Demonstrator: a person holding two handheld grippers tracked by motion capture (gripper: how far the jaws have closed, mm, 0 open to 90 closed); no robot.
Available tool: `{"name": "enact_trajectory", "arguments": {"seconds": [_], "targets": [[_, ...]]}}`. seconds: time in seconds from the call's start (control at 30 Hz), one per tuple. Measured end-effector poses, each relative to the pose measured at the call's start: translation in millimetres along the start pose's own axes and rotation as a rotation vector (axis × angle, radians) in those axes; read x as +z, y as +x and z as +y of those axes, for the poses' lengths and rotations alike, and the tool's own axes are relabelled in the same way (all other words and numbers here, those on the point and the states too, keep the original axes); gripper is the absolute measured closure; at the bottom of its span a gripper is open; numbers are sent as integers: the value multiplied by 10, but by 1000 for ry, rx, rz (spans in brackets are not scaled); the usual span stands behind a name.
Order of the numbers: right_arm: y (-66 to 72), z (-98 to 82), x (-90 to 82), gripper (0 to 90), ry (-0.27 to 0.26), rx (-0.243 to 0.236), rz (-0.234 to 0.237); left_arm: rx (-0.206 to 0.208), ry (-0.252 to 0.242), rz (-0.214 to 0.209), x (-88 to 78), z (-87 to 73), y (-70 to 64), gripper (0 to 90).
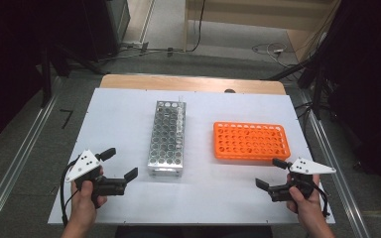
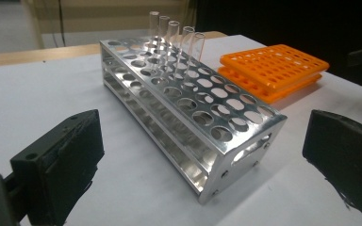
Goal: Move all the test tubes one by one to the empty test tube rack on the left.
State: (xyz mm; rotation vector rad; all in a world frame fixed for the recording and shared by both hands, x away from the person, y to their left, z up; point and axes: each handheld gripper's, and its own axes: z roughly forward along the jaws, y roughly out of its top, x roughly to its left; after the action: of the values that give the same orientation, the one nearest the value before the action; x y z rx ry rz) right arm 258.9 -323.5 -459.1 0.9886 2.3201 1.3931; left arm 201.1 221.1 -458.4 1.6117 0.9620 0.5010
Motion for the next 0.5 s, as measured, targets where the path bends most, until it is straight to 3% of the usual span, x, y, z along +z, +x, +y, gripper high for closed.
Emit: {"name": "enact_trajectory", "arguments": {"seconds": [0.3, 0.5], "targets": [[-179, -72, -40, 0, -10, 32, -35, -28, -22, 84, -194, -130, 276, 0], [-339, -134, -74, 0, -26, 70, -57, -33, -16, 92, -208, -172, 322, 0]]}}
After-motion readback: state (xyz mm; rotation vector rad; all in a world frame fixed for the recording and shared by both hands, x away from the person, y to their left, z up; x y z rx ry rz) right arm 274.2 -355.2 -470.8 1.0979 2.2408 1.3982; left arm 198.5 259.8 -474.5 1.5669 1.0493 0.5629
